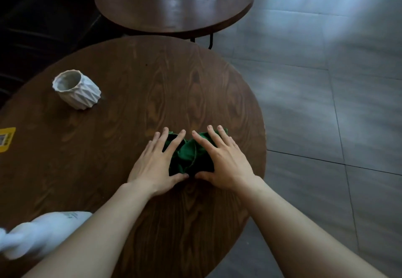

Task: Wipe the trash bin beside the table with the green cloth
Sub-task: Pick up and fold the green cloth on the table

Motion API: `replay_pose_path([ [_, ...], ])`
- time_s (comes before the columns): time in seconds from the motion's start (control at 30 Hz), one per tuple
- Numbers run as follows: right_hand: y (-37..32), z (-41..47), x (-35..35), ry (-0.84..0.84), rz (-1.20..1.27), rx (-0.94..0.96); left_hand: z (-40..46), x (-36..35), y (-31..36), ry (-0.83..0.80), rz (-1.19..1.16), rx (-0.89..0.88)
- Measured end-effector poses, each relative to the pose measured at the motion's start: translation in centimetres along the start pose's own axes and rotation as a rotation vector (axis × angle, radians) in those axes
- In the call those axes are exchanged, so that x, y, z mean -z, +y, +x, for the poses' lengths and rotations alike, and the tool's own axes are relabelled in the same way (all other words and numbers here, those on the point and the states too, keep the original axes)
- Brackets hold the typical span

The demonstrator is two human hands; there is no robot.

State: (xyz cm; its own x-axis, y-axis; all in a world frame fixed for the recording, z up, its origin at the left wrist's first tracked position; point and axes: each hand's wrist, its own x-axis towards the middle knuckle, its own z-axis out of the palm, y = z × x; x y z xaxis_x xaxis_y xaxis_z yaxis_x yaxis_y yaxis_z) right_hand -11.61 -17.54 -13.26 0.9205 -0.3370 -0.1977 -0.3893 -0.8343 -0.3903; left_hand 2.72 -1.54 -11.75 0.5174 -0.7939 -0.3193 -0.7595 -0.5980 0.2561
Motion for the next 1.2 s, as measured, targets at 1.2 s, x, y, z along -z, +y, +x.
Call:
replay_pose_path([
  [1.2,-23.9,-15.3,25.2,0.51,-0.213,-0.074,-21.2,28.8,5.0,0.477,0.074,-0.28],
])
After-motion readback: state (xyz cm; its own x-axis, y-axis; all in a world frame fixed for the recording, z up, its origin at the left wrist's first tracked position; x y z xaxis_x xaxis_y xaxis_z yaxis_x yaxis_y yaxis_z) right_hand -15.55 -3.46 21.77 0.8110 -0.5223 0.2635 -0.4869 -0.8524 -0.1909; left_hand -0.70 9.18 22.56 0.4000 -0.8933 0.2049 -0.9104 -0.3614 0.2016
